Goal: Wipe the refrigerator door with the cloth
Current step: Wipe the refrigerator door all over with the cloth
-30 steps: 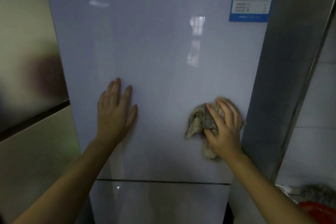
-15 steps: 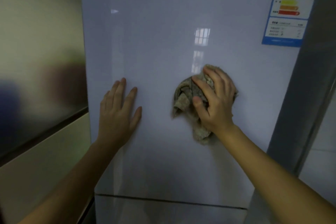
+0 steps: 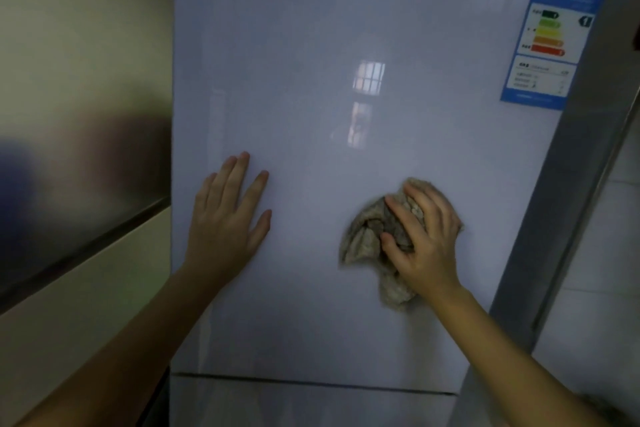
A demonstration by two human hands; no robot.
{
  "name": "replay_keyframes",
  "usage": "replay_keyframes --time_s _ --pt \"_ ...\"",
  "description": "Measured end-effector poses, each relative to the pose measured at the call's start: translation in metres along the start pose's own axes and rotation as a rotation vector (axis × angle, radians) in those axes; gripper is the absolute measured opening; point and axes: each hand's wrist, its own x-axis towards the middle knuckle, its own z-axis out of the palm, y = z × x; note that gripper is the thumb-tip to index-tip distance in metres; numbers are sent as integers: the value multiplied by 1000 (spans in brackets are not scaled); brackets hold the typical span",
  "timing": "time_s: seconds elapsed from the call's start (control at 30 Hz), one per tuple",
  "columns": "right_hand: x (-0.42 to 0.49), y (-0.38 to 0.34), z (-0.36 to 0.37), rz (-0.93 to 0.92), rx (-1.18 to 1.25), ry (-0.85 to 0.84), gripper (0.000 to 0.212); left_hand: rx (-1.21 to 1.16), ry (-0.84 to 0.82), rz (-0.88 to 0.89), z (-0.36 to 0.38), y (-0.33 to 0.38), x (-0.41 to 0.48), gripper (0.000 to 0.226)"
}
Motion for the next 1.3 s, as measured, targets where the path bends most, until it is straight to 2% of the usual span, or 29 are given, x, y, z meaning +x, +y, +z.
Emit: replay_keyframes --time_s 0.1,0.27,0.4,0.6,0.77,0.97,1.3 --pt "-14 5 -5 -37 -41 -26 47 -2 -13 15 -1 -3 -1 56" --pt "5 -8 3 79 -40 38 44 -2 -8 21 2 -5 -2 58" --pt "30 -32 17 103 -15 84 43 0 -6 30 2 -6 -1 59" --pt "14 -63 37 -104 5 -23 45 -13 -31 63 -2 -13 -3 58" --pt "21 -61 32 -138 1 -61 45 -15 -37 62 -11 -29 -6 57" --pt "93 -61 32 -150 9 17 44 21 15 -14 -14 -39 1 56" --pt "232 -66 29 -201 118 180 46 58 35 -27 -11 -37 5 51"
